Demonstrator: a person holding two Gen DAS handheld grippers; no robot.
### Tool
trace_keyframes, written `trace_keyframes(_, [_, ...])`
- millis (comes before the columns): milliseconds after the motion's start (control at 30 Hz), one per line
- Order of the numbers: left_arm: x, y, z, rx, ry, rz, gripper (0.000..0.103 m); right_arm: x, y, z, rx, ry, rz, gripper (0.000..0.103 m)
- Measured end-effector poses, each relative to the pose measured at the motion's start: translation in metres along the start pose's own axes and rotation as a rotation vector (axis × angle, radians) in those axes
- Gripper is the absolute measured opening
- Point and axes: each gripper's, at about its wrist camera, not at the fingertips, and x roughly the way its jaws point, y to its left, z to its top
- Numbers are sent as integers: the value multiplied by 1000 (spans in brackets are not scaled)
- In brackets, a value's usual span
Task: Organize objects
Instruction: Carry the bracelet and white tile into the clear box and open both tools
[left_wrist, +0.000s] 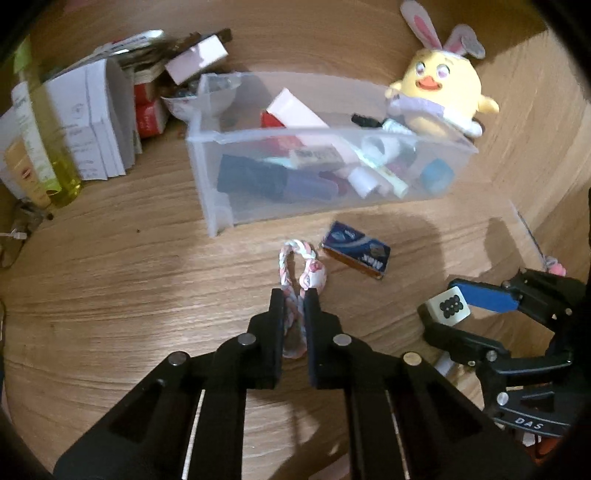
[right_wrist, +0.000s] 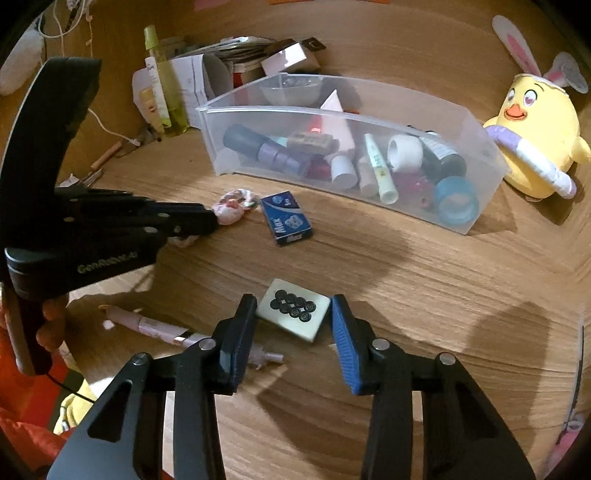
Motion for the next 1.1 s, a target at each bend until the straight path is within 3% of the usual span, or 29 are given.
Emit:
trace_keyframes(433, [-45,8,14,-76,-142,-2,9,-24,-20,29,40,-116,-30,38])
trace_keyframes(1100, [-88,-2,55,-67,-344,13,9,-51,-31,80,30,-272,-55,38])
